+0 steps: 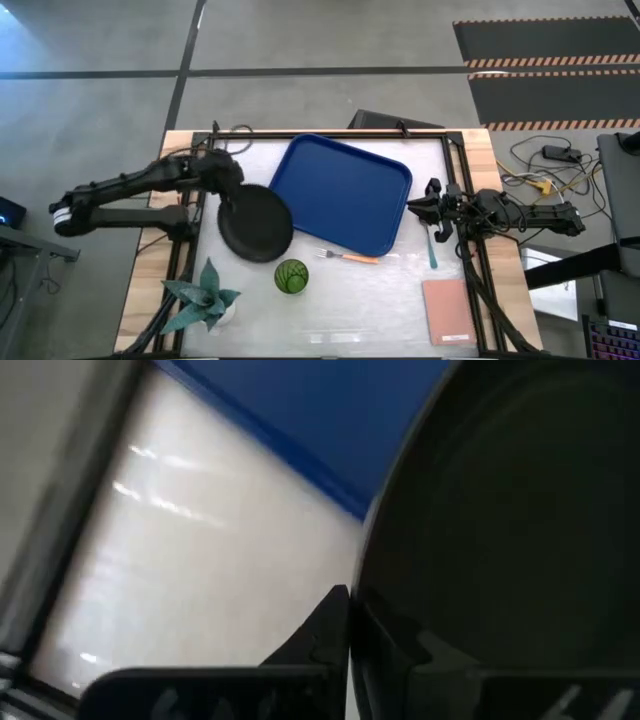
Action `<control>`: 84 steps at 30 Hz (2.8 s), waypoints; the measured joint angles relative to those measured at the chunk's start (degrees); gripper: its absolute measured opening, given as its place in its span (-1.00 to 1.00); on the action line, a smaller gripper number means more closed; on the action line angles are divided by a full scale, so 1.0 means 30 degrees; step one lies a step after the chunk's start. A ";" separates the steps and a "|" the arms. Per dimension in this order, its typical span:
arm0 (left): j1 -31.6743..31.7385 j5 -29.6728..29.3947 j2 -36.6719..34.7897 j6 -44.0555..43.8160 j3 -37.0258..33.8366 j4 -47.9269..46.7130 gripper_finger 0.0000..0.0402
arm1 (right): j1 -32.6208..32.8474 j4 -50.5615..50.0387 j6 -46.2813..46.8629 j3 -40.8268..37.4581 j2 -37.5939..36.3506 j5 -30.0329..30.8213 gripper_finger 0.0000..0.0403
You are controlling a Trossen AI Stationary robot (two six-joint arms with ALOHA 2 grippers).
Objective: Pick and place plate/cup/fork/spoon on tray
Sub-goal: Put the black plate on the blue tray
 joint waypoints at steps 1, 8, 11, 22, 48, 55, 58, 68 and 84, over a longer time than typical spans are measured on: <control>0.0007 -0.0478 -0.0435 -0.0521 0.0045 0.0572 -1.00 | 0.0000 0.0000 0.0007 0.0000 0.0000 -0.0040 -0.70; 0.0023 -0.1256 -0.1642 -0.4154 0.0097 0.5587 -1.00 | 0.0000 0.0019 0.0222 -0.0005 0.0000 -0.0069 -0.70; 0.0022 -0.2056 -0.0919 -0.6232 0.0097 0.7576 -1.00 | 0.0000 0.0038 0.0250 -0.0003 0.0000 -0.0071 -0.70; 0.0035 -0.4308 0.4540 -0.7897 0.1470 1.0011 -1.00 | 0.0000 0.0087 0.0240 -0.0004 0.0000 -0.0069 -0.70; 0.0029 -0.4639 0.9657 -0.8879 0.2176 0.9996 -1.00 | -0.0002 0.0073 0.0517 0.0000 0.0000 -0.0069 -0.70; 0.0029 -0.4632 1.0178 -0.8924 0.2173 1.0042 -1.00 | -0.0002 0.0078 0.0561 -0.0007 0.0000 -0.0069 -0.70; 0.0029 -0.4630 1.0485 -0.9146 0.2173 1.0047 -1.00 | 0.0000 0.0080 0.0561 -0.0002 0.0000 -0.0069 -0.70; 0.0029 -0.4620 1.0978 -0.9354 0.2154 1.0186 -1.00 | 0.0000 0.0087 0.0561 -0.0007 0.0000 -0.0069 -0.70; 0.0022 -0.4639 1.0978 -0.9325 0.1758 1.0141 -0.91 | 0.0000 0.0146 0.0561 -0.0006 0.0000 -0.0069 -0.70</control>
